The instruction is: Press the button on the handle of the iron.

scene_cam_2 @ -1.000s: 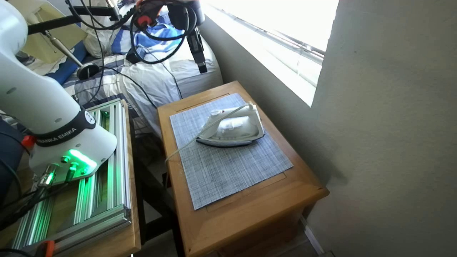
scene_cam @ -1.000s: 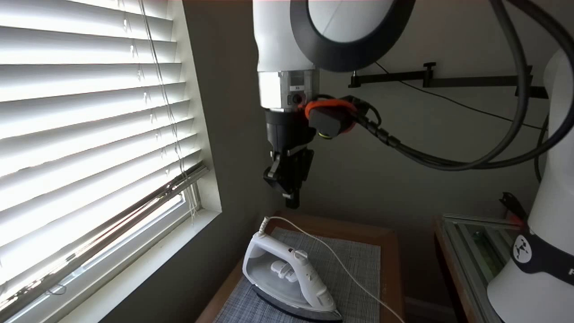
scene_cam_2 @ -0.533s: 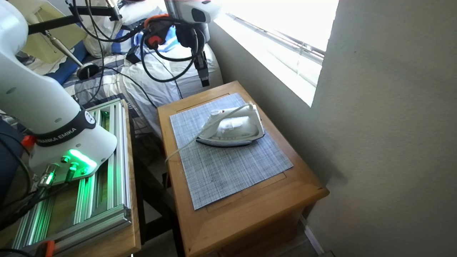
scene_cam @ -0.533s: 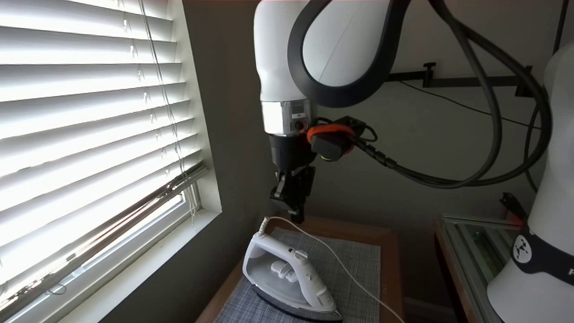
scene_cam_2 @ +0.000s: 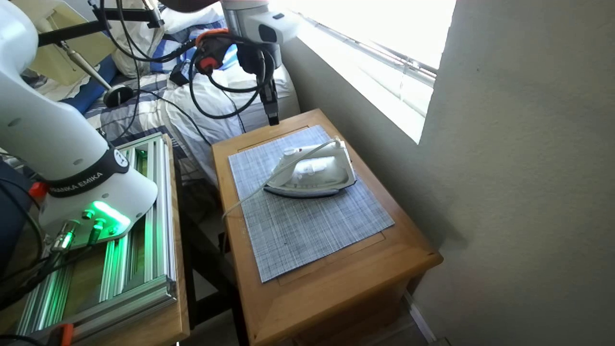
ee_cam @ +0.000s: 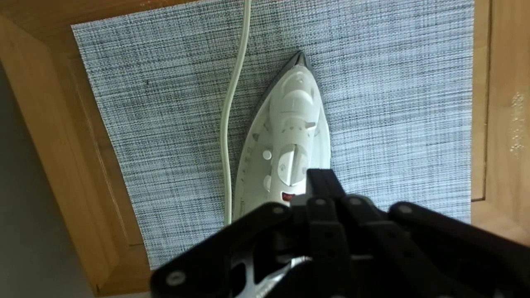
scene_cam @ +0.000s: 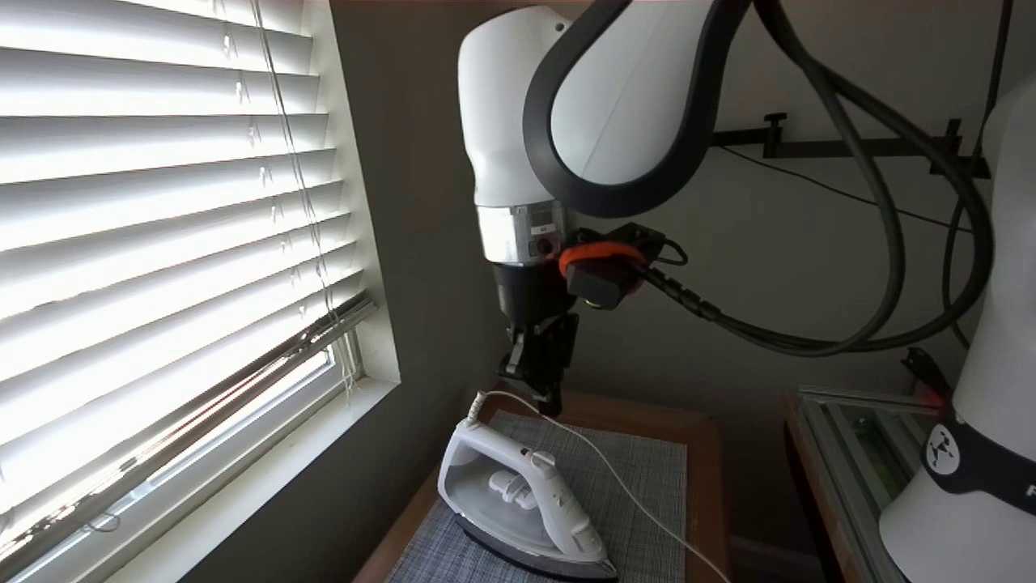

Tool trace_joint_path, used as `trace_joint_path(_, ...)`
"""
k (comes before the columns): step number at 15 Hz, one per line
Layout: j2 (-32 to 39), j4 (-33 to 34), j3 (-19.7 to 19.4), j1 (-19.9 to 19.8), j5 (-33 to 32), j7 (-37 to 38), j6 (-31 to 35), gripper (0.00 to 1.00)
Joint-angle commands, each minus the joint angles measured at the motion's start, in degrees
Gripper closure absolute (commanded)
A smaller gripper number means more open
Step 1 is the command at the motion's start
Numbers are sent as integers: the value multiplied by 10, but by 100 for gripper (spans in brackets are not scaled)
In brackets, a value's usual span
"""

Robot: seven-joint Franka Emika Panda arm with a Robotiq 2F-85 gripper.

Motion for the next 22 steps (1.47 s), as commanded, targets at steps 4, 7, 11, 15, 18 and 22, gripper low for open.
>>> trace_joint_path(4, 60, 1, -10, -3, -65, 52, 20, 100)
trace_joint_path(7, 87, 1, -20, -1, -67, 53, 45, 100)
trace_joint_path(11, 123, 1, -38, 3, -62, 48, 103, 100)
trace_joint_path(15, 154, 1, -55, 12, -52, 40, 149, 100)
trace_joint_path(18, 165, 1, -54, 17, -26, 22, 168, 100)
trace_joint_path(22, 161, 1, -59, 25, -28, 26, 167, 100)
